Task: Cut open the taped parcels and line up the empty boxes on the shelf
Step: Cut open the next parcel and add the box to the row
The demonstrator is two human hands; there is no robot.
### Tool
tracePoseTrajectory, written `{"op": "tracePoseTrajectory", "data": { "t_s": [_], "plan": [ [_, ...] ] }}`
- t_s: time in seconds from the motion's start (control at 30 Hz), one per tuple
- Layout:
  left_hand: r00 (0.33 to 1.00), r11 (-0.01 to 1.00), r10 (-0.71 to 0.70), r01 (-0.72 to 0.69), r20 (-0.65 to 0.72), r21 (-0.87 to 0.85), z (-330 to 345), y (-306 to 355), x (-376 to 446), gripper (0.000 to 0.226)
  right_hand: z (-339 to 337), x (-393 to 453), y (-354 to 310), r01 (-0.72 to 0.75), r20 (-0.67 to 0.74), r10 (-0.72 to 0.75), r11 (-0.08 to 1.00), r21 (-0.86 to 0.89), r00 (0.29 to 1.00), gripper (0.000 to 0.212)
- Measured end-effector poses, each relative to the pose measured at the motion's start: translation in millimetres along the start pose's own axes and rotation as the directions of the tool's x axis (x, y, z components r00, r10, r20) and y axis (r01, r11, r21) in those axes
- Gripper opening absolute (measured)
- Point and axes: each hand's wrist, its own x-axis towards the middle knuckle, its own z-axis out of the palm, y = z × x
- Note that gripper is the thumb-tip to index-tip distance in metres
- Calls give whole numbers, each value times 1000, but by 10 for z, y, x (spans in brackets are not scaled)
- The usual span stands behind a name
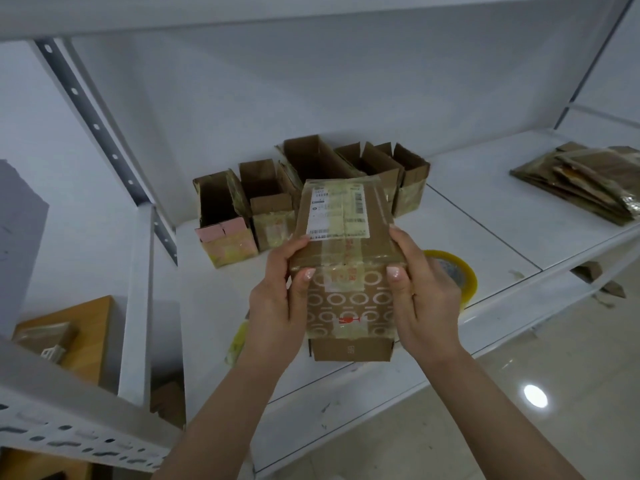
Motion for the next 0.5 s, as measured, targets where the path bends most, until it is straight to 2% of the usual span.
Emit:
{"op": "tracePoseTrajectory", "data": {
  "t_s": [0.07,0.13,0.2,0.23,0.3,0.37,0.43,0.5],
  "plan": [
    [997,999,-25,27,72,-32,-79,-111,17,26,5,-69,46,-7,71,2,998,68,998,61],
    [991,995,-52,61,123,-76,-179,-171,22,23,3,-105,111,-91,91,76,980,176,993,47],
    [989,996,-63,71,134,-57,-250,-160,38,32,1,-60,226,-152,92,141,980,130,986,31],
    [987,995,-92,97,132,-26,-264,-114,56,39,-2,-7,285,-161,115,153,985,67,981,33],
    [968,974,-223,217,116,56,-241,-10,150,60,1,139,387,-143,207,154,987,-70,966,50],
    [921,924,-365,341,134,171,-204,78,304,73,2,288,442,-68,325,112,987,-142,939,67],
    [894,908,-396,348,211,232,-194,71,421,56,1,380,518,47,408,12,990,-135,913,72],
    [883,929,-360,309,301,205,-245,56,518,38,-22,449,583,113,385,-59,987,-118,921,63]
  ]
}}
